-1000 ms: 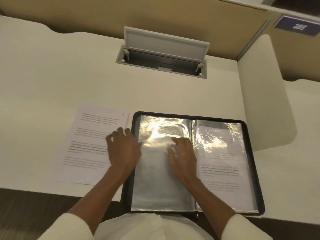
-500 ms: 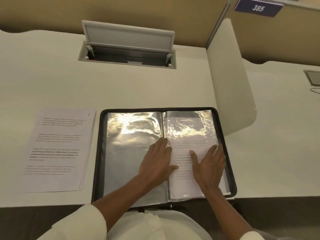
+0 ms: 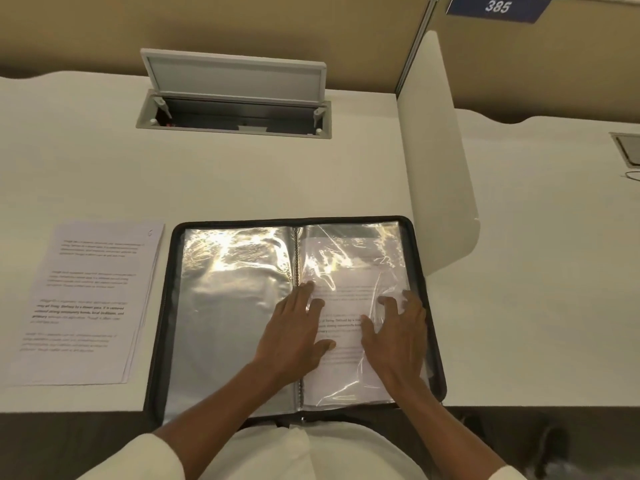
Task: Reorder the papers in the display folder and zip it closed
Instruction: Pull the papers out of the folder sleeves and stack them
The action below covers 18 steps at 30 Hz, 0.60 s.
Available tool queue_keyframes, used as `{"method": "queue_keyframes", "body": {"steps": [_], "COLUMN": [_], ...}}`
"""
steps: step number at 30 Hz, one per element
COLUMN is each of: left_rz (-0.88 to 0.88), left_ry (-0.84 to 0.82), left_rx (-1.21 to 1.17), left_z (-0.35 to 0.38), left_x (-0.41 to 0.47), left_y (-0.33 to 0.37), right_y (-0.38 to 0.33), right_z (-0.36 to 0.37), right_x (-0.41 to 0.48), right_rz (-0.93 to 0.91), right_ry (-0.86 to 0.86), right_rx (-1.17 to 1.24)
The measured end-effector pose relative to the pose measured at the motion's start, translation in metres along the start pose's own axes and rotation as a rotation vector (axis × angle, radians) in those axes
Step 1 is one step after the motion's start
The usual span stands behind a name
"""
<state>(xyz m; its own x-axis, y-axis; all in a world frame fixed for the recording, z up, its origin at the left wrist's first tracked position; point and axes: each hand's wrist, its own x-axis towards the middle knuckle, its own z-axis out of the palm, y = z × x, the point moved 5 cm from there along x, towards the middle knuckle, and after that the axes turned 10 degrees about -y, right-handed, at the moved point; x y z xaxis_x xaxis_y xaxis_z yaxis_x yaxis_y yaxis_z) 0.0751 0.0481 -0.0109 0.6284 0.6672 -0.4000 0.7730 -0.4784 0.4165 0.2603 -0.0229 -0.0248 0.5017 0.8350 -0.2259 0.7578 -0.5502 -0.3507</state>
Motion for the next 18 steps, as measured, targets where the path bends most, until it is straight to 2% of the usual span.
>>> {"method": "queue_keyframes", "body": {"steps": [5,10,14,16,18], "left_rz": [-0.199,-0.394,-0.443,-0.464,-0.503], "left_ry": [0.176,0.244,0.210,0.244,0.283], "left_rx": [-0.349,-0.625,-0.693,-0.697,-0.603], "left_z": [-0.027,-0.069,-0.095,-0.103,-0.110], "left_x": [0.006,0.001,-0.001,-0.004,-0.008], "left_y": [0.004,0.022,0.039,0.042,0.039], "right_y": [-0.016,-0.043,-0.072,-0.085,-0.097], "right_z": [-0.020,-0.046,-0.057,-0.064,-0.069], "right_x": [-0.007,-0.026,-0.042,-0.048,-0.051], "right_rz": [-0.063,-0.116,-0.235,-0.276,-0.339], "right_ry": [-0.064,-0.207,-0.388,-0.442,-0.452], "right_rx": [0.322,0.399,0.378,0.507,0.642]}}
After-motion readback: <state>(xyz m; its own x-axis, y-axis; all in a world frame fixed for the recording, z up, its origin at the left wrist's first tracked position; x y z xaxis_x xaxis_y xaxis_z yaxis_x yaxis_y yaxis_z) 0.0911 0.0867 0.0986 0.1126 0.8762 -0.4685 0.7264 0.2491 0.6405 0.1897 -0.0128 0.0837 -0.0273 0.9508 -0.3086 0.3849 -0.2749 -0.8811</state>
